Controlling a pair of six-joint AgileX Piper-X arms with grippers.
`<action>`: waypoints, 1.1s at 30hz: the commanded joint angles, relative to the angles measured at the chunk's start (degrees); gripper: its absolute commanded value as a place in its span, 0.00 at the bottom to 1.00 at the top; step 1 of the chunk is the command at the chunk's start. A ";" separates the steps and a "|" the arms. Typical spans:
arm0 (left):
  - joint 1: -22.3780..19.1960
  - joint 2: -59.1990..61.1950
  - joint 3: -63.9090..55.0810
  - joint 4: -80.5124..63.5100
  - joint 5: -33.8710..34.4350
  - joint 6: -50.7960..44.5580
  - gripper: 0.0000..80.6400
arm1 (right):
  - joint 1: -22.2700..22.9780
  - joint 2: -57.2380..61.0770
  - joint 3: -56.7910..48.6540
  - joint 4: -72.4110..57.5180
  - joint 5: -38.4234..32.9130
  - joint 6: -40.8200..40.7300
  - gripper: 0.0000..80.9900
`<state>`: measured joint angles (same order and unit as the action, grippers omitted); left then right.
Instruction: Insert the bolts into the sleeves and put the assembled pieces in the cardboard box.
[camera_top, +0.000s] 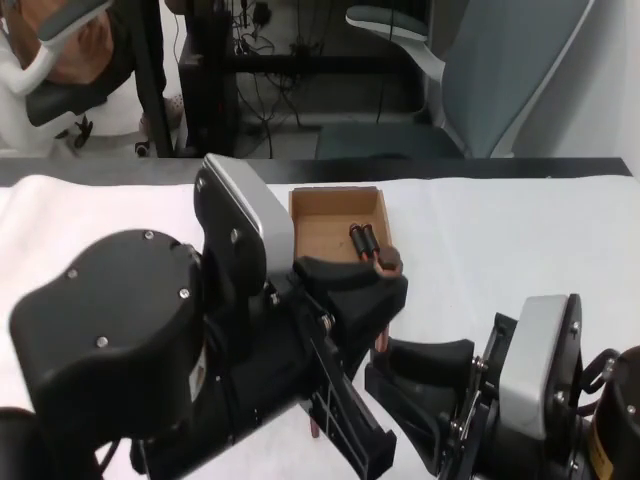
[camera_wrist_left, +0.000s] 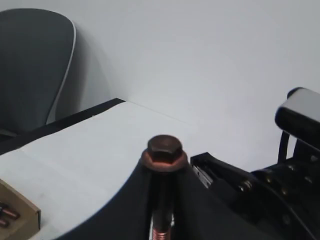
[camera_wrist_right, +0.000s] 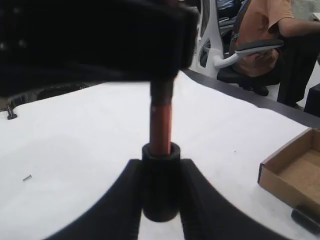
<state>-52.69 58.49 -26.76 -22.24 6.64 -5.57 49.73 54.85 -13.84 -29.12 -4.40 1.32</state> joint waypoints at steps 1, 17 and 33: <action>0.20 -0.09 0.07 0.56 0.75 -2.17 0.02 | 0.05 -0.94 -0.90 -1.34 0.75 -0.51 0.01; 0.10 -0.09 0.07 5.05 3.98 -2.14 0.87 | 0.05 -0.94 -0.90 -2.16 3.85 -1.32 0.01; 6.47 2.18 -9.15 33.96 13.00 10.94 0.87 | -11.72 1.81 -11.55 18.85 10.51 -1.32 0.01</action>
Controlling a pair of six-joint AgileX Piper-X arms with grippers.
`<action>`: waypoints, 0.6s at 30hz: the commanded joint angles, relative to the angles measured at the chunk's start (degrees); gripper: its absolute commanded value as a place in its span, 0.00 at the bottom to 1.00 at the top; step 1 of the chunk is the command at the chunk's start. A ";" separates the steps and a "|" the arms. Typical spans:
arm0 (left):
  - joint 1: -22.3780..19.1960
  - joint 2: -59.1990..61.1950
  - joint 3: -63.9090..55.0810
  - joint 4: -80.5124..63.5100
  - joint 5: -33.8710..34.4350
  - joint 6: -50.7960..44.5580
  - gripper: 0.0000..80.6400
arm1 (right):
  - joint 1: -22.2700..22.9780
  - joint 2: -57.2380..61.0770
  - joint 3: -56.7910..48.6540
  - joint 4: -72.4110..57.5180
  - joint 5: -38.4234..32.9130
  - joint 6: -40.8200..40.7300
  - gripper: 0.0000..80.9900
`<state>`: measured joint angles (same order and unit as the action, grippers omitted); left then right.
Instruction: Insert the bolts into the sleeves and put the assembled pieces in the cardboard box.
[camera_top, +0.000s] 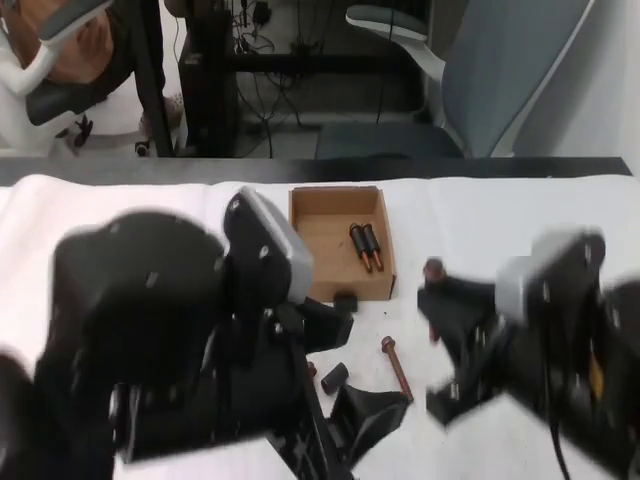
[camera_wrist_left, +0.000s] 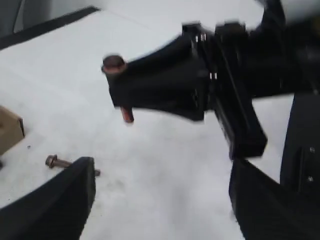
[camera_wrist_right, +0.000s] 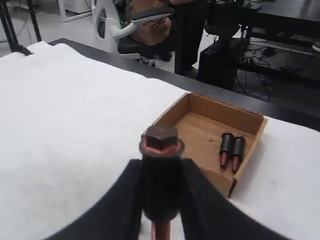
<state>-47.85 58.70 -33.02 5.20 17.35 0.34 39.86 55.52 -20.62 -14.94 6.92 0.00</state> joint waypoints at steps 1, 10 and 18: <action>2.63 4.01 -4.75 9.16 1.46 7.99 0.87 | -2.70 2.60 -7.49 7.55 -0.81 0.00 0.01; 10.14 22.18 -16.08 16.32 0.34 17.15 0.87 | -10.58 21.23 -32.73 29.10 -6.11 -1.73 0.01; 11.28 38.04 -27.03 26.81 -1.28 25.57 0.87 | -15.47 37.07 -52.85 43.07 -12.87 -1.73 0.01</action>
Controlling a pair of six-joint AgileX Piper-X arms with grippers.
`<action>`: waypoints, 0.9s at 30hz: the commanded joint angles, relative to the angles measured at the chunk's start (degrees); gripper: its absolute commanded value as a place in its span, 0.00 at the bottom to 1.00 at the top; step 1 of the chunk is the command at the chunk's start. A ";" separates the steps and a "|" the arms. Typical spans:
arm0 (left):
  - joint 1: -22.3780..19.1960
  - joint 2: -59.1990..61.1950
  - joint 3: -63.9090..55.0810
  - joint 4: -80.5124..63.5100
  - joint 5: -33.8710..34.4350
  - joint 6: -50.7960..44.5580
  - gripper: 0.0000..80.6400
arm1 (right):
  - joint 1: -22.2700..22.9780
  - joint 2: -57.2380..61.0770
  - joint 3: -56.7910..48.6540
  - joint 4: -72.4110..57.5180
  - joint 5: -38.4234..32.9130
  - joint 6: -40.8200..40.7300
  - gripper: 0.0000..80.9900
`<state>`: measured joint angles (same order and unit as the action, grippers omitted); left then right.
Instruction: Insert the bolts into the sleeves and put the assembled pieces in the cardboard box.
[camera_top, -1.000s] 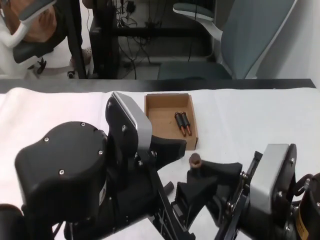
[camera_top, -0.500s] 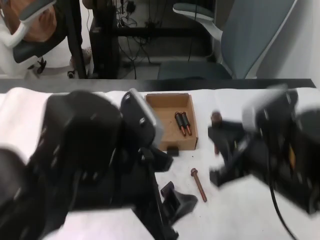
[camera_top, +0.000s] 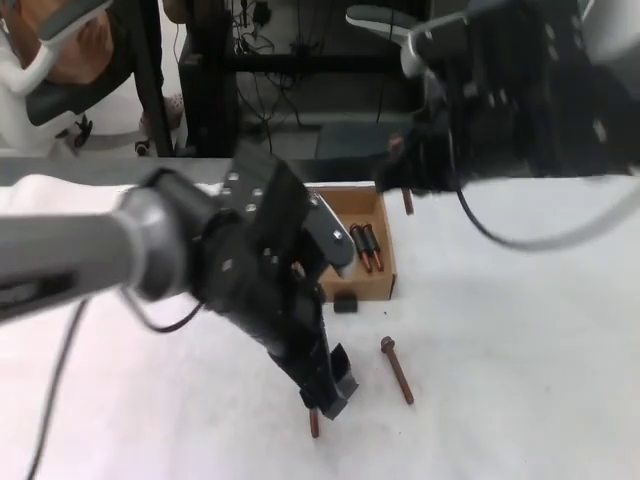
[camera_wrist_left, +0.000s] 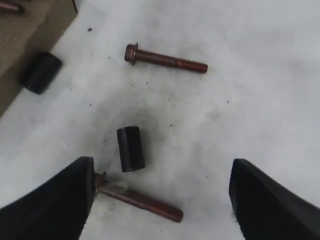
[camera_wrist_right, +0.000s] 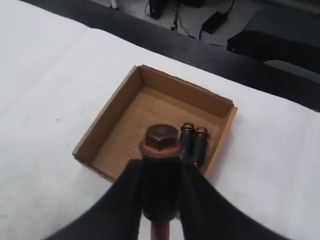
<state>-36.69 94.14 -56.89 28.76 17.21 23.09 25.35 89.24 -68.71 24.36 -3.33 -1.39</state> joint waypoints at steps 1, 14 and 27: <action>0.13 3.49 -4.08 4.18 -2.14 3.60 0.87 | -0.96 5.64 -6.88 5.33 -2.60 -0.82 0.01; 0.01 6.59 -8.19 4.76 -4.08 10.74 0.84 | -0.96 25.19 -21.43 14.74 -3.98 -2.05 0.01; -0.74 13.71 -11.37 3.11 -3.86 11.85 0.84 | -0.18 33.76 -29.52 18.45 -4.72 -2.92 0.01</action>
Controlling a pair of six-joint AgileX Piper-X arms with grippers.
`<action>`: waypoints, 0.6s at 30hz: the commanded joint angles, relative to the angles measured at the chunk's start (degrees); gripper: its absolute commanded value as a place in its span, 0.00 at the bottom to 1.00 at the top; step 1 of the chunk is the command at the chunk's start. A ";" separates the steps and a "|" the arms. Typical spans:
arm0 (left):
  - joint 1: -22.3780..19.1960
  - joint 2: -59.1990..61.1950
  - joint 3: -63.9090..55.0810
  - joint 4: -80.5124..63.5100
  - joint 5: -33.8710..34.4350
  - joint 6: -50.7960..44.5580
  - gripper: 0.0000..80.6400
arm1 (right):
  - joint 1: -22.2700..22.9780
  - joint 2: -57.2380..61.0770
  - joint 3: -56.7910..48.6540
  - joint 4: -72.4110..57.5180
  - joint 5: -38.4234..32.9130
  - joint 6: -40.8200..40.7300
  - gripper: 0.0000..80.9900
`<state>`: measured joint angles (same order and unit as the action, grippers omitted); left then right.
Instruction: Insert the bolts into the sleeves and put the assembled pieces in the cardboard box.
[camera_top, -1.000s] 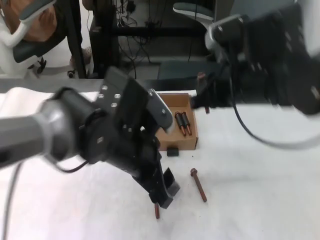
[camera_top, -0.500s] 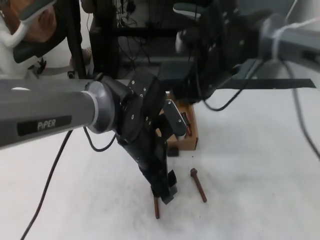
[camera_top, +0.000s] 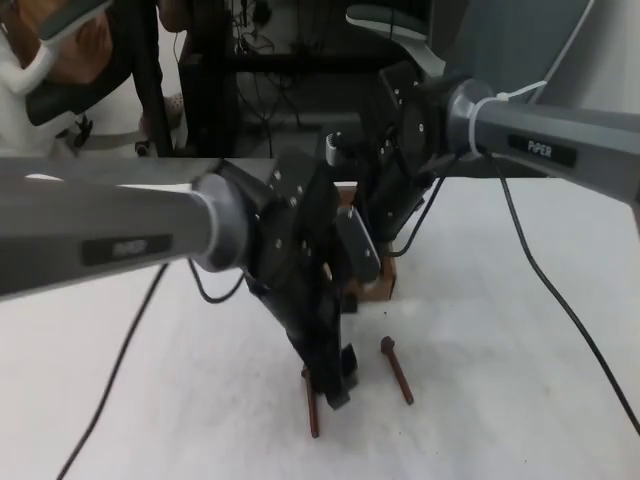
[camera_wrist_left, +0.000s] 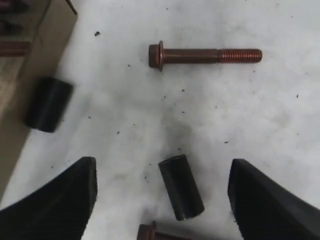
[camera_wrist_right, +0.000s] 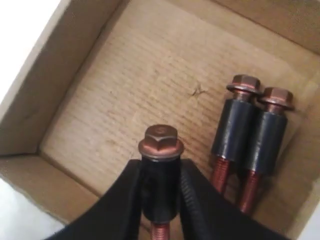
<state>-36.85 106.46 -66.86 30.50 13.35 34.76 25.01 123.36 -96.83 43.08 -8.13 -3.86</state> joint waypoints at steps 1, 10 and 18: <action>-0.83 1.90 -1.83 2.23 0.00 0.18 0.84 | 0.16 -0.17 -1.61 -0.75 0.17 -0.46 0.01; -1.97 3.95 -2.24 4.16 -3.68 2.11 0.85 | 0.16 1.96 -3.10 -1.75 2.54 -2.51 0.01; -1.72 4.22 -2.24 4.05 -6.74 2.11 0.85 | 0.16 2.39 -3.15 -1.75 2.47 -2.42 0.86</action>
<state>-38.69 110.27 -68.73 34.36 9.06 36.45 25.08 126.50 -99.15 41.99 -5.74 -5.98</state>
